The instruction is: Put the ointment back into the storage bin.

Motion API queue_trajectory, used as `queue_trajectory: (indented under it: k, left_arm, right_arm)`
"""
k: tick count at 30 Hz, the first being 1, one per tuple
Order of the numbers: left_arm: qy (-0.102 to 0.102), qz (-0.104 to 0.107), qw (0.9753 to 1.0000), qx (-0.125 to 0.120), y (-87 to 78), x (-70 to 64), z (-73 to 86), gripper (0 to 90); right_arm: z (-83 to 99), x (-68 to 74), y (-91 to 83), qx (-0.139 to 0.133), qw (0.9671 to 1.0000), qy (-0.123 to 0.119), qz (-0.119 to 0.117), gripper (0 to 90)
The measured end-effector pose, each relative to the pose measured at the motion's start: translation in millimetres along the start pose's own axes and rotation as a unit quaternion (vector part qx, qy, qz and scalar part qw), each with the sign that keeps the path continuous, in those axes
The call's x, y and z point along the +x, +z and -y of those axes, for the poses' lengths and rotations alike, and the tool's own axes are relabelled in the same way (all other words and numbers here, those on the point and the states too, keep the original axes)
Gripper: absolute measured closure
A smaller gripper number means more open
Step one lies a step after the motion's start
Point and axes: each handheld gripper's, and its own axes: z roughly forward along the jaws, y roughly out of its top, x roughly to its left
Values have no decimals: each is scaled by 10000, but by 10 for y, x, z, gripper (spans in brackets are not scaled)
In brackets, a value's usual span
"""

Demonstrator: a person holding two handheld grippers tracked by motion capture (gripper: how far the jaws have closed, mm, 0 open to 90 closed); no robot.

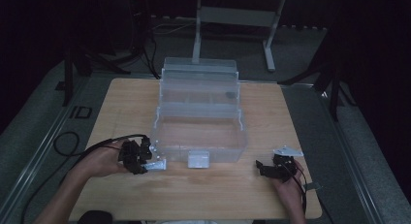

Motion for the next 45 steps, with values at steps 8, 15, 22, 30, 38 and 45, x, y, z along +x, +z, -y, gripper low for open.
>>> queue_trajectory:
  k: [8, 15, 22, 30, 38, 45]
  left_arm:
    - [30, 14, 10000, -35, -103, -2, 14, 704]
    - [70, 19, 10000, -31, -165, 15, 13, 704]
    - [111, -10, 9999, -67, -261, 24, -5, 704]
    - [192, -93, 9998, -53, -369, 60, -34, 704]
    - [203, -164, 9996, -79, -488, 85, -67, 704]
    - [245, -208, 9994, -103, -551, 119, -102, 704]
  right_arm:
    - [0, 1, 0, -3, 10000, 7, -2, 130]
    - [0, 1, 0, -3, 10000, 7, -2, 130]
    - [0, 1, 0, -3, 10000, 8, -1, 130]
    - [0, 1, 0, -3, 10000, 10, -2, 130]
    - [0, 1, 0, -3, 10000, 10, -1, 130]
    - [-1, 2, 0, -2, 10000, 16, -1, 130]
